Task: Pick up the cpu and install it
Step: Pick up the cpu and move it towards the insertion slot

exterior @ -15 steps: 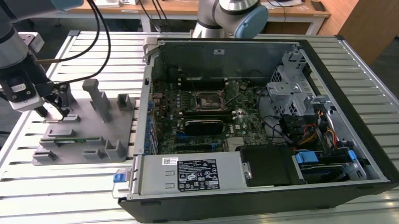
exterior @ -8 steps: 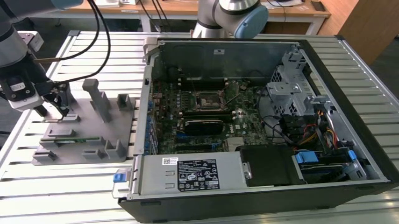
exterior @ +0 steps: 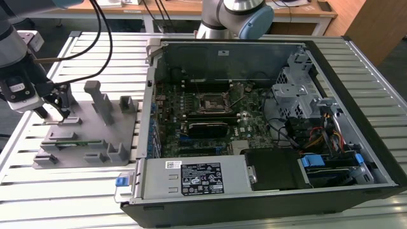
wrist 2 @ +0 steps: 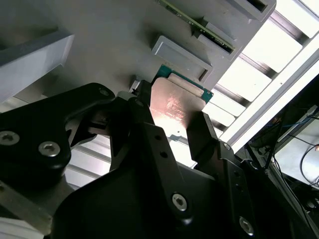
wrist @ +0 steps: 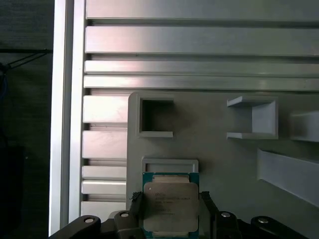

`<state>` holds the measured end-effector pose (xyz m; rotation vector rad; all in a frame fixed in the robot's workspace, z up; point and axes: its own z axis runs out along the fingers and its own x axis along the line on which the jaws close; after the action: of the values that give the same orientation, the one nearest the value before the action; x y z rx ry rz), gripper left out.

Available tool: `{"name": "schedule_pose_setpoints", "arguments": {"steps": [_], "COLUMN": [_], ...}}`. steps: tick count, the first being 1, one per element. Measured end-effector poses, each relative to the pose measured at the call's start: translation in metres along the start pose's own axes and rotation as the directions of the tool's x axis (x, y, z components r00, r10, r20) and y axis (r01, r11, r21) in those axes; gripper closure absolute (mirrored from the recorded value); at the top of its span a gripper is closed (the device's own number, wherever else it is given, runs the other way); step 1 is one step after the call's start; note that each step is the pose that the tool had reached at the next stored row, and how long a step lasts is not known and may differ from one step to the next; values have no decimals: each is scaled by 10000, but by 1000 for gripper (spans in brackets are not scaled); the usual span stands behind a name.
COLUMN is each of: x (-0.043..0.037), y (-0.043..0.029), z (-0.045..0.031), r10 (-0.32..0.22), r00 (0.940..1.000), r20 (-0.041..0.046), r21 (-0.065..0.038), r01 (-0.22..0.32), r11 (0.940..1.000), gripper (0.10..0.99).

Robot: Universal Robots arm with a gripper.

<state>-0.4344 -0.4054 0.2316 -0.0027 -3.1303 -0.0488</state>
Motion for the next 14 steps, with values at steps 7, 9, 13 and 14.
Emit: {"name": "schedule_pose_setpoints", "arguments": {"steps": [7, 9, 13, 14], "x": [0, 0, 0, 1], "y": [4, 5, 7, 7], "z": [-22, -29, -42, -46], "r10": [0, 0, 0, 0], "r00": [10000, 10000, 10000, 10000], "r20": [1, 0, 0, 0], "r21": [0, 0, 0, 0], "r01": [0, 0, 0, 0], "r11": [10000, 10000, 10000, 10000], "gripper": [553, 553, 553, 553]}}
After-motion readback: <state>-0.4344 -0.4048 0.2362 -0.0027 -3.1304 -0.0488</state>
